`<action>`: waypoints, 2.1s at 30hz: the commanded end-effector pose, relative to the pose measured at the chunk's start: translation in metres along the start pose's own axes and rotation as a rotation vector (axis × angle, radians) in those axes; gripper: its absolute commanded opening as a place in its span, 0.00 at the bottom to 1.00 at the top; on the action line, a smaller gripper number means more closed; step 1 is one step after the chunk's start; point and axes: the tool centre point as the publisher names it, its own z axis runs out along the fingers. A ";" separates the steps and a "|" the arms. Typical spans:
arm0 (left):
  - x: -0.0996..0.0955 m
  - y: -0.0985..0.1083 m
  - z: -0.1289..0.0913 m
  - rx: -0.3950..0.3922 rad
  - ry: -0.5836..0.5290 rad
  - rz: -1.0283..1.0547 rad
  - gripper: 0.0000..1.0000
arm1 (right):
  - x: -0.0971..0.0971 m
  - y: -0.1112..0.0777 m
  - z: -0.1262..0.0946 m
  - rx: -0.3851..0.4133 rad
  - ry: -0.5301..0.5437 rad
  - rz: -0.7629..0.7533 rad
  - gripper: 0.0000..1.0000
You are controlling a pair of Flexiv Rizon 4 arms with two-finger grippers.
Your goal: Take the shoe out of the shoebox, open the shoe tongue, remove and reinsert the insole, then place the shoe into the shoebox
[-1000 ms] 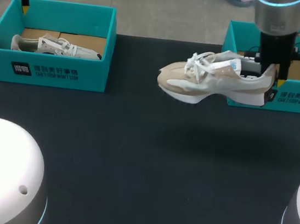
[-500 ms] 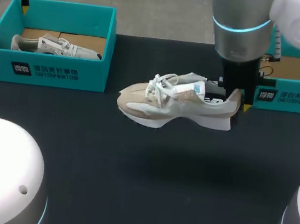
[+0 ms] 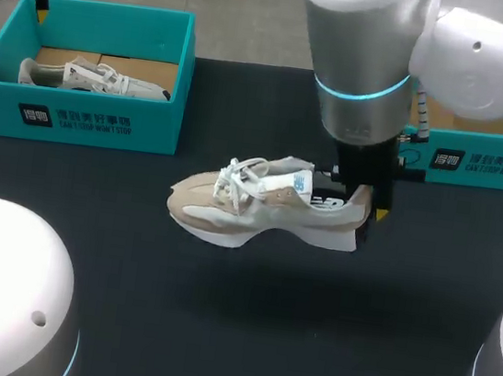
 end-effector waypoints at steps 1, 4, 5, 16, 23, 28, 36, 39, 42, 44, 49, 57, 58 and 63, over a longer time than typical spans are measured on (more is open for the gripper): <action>0.000 -0.001 -0.001 -0.001 0.001 0.000 1.00 | 0.023 -0.002 0.025 -0.006 -0.019 0.001 0.00; 0.000 -0.001 -0.001 -0.001 0.001 0.000 1.00 | 0.028 0.000 0.041 -0.007 -0.006 0.002 0.00; 0.000 -0.001 -0.001 -0.001 0.001 0.000 1.00 | 0.030 0.000 0.047 -0.005 0.002 -0.003 0.00; 0.000 -0.001 -0.001 -0.001 0.001 0.000 1.00 | 0.049 0.003 0.109 0.011 -0.007 -0.060 0.00; 0.000 -0.001 -0.001 -0.001 0.001 0.000 1.00 | 0.061 0.001 0.128 0.034 -0.021 -0.076 0.00; 0.000 -0.001 -0.001 -0.001 0.001 0.000 1.00 | 0.067 0.001 0.141 0.045 -0.029 -0.077 0.00; 0.000 -0.001 -0.001 -0.001 0.001 0.000 1.00 | 0.068 0.000 0.150 0.061 -0.037 -0.073 0.00; 0.000 -0.001 -0.001 -0.001 0.001 0.000 1.00 | 0.068 0.000 0.150 0.062 -0.037 -0.069 0.13; 0.000 -0.001 -0.001 -0.001 0.001 0.000 1.00 | 0.065 0.000 0.147 0.064 -0.036 -0.066 0.36; 0.000 -0.001 -0.001 -0.001 0.001 0.000 1.00 | 0.062 -0.001 0.142 0.064 -0.034 -0.065 0.50; 0.000 -0.001 -0.001 -0.001 0.001 0.000 1.00 | 0.049 -0.004 0.123 0.057 -0.018 -0.054 0.94; 0.000 -0.001 -0.001 -0.001 0.001 0.000 1.00 | 0.038 0.002 0.065 -0.074 0.120 -0.210 1.00; 0.000 -0.001 -0.001 -0.001 0.001 0.000 1.00 | 0.039 0.003 0.057 -0.104 0.155 -0.270 1.00; 0.000 -0.001 -0.001 -0.001 0.001 0.000 1.00 | 0.042 0.004 0.022 -0.179 0.391 -0.761 1.00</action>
